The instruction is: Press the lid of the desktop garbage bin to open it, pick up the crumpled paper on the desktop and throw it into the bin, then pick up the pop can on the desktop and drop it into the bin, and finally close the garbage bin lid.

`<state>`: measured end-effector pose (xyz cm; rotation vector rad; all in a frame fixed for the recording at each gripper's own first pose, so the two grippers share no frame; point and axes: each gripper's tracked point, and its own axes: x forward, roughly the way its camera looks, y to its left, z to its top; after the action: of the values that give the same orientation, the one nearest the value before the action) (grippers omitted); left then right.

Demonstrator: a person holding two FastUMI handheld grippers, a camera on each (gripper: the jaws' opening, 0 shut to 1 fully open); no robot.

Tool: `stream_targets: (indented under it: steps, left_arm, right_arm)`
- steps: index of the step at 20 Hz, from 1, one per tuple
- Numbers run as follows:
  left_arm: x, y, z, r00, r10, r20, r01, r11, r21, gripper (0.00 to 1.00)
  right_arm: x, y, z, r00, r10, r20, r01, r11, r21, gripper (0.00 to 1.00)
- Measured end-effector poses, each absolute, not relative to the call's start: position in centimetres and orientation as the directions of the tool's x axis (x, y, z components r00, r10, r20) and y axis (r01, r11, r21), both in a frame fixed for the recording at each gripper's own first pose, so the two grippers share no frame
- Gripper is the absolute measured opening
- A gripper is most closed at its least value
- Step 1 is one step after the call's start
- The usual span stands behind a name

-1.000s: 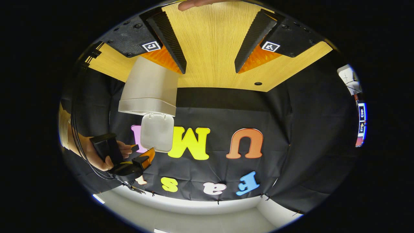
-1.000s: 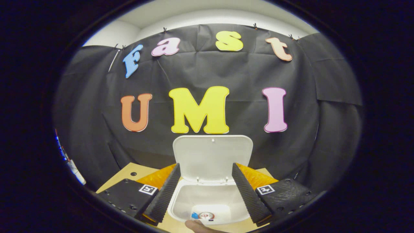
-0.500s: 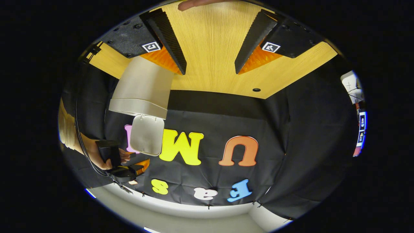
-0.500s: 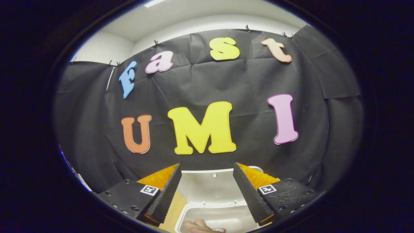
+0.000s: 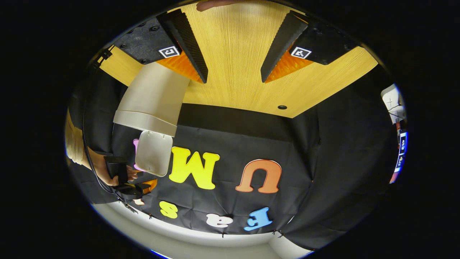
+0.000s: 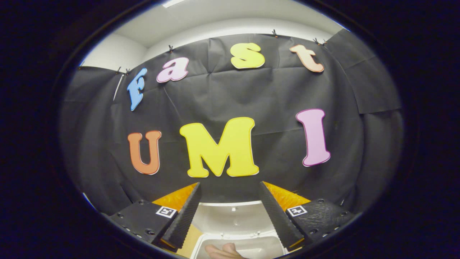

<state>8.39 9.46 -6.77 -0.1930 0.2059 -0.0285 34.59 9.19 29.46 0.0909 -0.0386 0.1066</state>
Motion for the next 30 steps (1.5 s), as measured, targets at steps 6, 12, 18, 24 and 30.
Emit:
stream_targets:
  steps: [6, 12, 18, 24, 30]
  left_arm:
    - [8.3, 10.2, -6.3, 0.985, -0.028, -0.173, -0.001, 0.986, -0.166, 0.96]
    - [8.0, 9.8, -5.9, 0.985, -0.043, -0.165, 0.016, 0.987, -0.16, 0.96]
    - [8.4, 10.9, -5.8, 0.988, 0.011, -0.155, -0.034, 0.988, -0.148, 0.95]
    - [8.5, 9.8, -5.6, 0.989, 0.01, -0.15, -0.026, 0.995, -0.1, 0.95]
    - [8.8, 6.4, -6.3, 0.984, -0.065, -0.165, 0.051, 0.995, -0.087, 0.95]
  right_arm:
    - [35.2, 9.1, 28.2, 0.998, 0.061, -0.003, -0.061, 0.998, 0.019, 0.93]
    - [33.1, 8.9, 27.5, 0.994, 0.099, -0.052, -0.099, 0.995, 0.012, 0.96]
    - [31.1, 8.3, 25.3, 0.982, 0.119, -0.148, -0.116, 0.993, 0.03, 0.93]
    - [27.9, 8.1, 21.2, 0.958, 0.111, -0.263, -0.102, 0.994, 0.048, 0.96]
    - [25.1, 6.0, 15.8, 0.925, 0.076, -0.371, -0.057, 0.996, 0.063, 0.98]
